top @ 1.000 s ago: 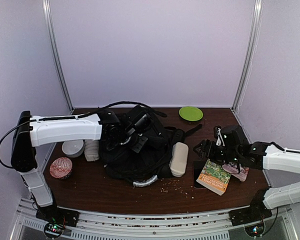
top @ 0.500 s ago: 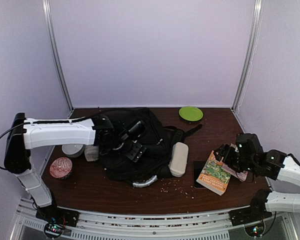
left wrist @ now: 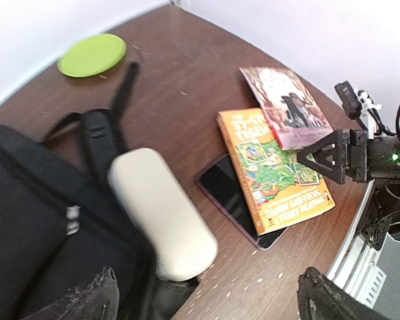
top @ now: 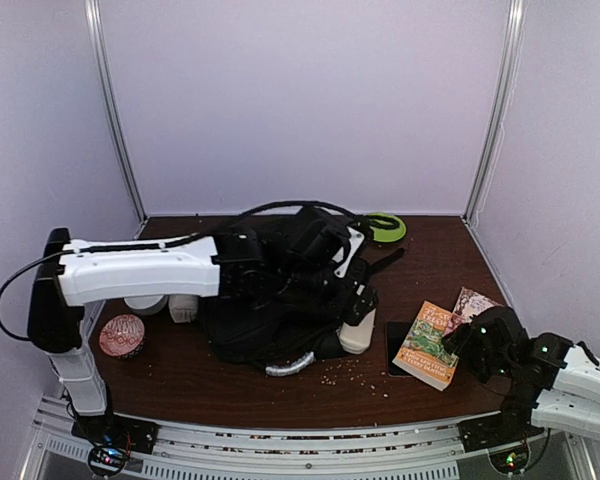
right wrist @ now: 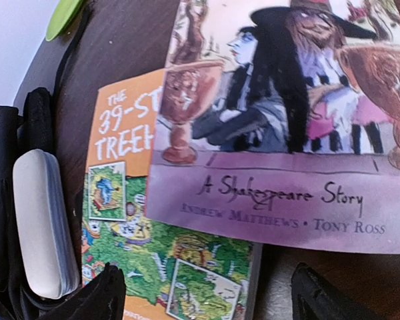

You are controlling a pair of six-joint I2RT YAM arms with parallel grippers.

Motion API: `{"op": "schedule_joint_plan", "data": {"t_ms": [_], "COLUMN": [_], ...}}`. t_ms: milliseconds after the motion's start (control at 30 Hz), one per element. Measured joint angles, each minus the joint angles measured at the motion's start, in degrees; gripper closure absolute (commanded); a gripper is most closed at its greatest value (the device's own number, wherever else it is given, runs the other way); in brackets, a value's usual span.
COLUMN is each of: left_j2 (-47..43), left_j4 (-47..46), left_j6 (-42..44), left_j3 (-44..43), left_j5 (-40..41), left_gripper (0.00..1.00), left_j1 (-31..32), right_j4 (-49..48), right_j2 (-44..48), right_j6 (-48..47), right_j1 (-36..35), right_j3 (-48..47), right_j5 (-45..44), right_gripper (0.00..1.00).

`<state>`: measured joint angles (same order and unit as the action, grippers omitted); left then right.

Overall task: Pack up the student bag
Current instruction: Pick up the book from the center of the board.

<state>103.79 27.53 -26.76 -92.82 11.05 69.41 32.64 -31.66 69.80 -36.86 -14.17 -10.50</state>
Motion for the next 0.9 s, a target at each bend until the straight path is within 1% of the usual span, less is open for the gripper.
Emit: {"op": "schedule_joint_plan", "data": {"t_ms": [100,167,367,500,633,733,833,900], "left_j2": [7.1,9.4,8.9,8.6,8.6,8.6,8.6,8.6], "left_j4": [-1.2,-1.0,-1.2,-1.7,-1.9,-2.2,-2.3,-2.8], "left_j6": [-0.3,-0.5,-0.8,-0.8,-0.8,-0.8,-0.8,-0.8], "left_j3": [-3.2,-3.5,-3.5,-3.5,-3.0,-2.5,-2.4,-2.4], "left_j5": [-3.1,-4.2,-4.1,-4.0,-4.0,-4.1,-5.3,-6.6], "left_gripper": [0.06,0.06,0.06,0.06,0.06,0.06,0.06,0.06], "left_j1": [0.2,0.2,0.1,0.1,0.1,0.0,-0.4,-0.9], "right_j4": [1.6,2.5,2.7,3.1,4.5,5.4,5.5,5.0], "right_j2": [3.1,5.8,13.0,14.3,12.9,8.8,3.8,1.1], "right_j6": [2.7,4.8,14.3,18.5,17.4,14.0,9.0,5.4], "right_j1": [0.0,0.0,0.2,0.4,0.7,1.7,5.0,8.8], "right_j3": [1.6,1.6,2.6,3.8,1.8,-2.7,-8.5,-11.4], "right_j5": [-0.4,-1.5,-5.6,-8.2,-10.2,-11.2,-11.3,-10.5], "right_gripper": [0.14,0.14,0.14,0.15,0.15,0.14,0.14,0.13]}}
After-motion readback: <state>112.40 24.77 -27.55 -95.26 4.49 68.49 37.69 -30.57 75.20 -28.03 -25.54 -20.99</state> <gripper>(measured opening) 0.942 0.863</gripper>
